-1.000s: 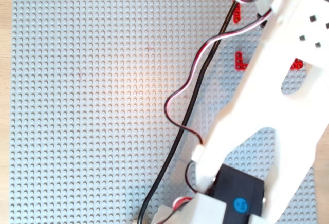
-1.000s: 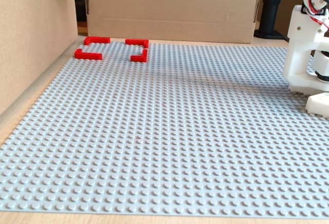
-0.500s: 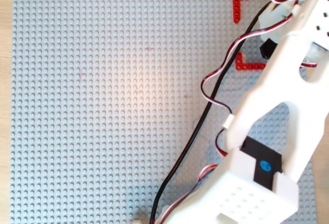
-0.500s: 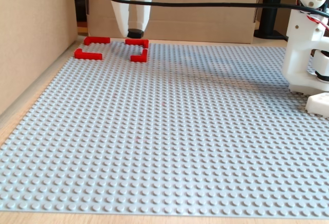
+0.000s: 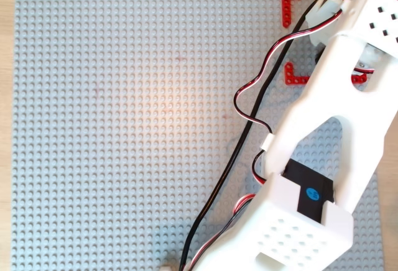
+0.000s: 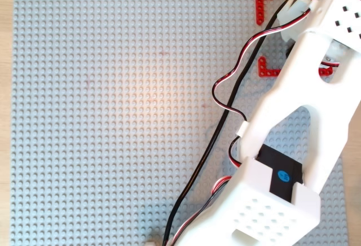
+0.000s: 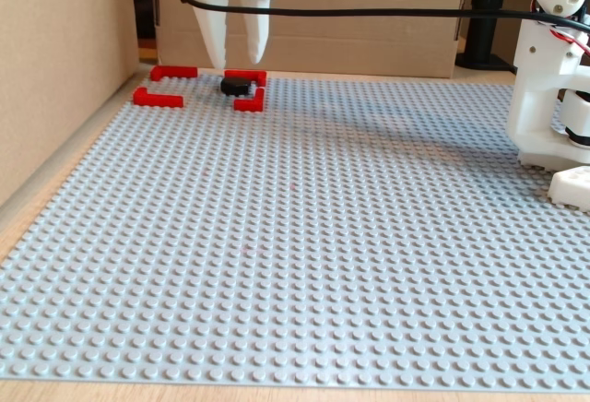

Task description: Grab the Lego and store it in red box

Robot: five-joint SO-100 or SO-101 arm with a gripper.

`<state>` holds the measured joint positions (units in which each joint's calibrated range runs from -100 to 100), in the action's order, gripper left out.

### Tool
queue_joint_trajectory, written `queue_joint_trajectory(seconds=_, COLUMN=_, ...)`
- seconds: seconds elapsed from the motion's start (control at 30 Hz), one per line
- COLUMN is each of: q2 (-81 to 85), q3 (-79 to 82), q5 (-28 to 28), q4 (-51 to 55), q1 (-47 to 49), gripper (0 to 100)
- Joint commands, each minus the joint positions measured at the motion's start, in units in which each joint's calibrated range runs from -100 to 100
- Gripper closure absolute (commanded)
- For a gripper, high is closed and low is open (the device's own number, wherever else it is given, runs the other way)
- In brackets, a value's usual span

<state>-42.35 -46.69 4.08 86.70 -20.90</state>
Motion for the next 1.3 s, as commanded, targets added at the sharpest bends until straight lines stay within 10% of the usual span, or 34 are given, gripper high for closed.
queue_joint_trajectory(seconds=0.0, q2=9.0, q3=-10.3, q5=0.6, q4=3.4, q1=0.5, gripper=87)
queue_joint_trajectory(seconds=0.33, q2=28.5, q3=-12.9, q5=-1.6, q4=12.5, q1=4.6, gripper=97)
queue_joint_trajectory(seconds=1.27, q2=104.6, q3=44.5, q5=-2.7, q4=12.2, q1=22.9, gripper=97)
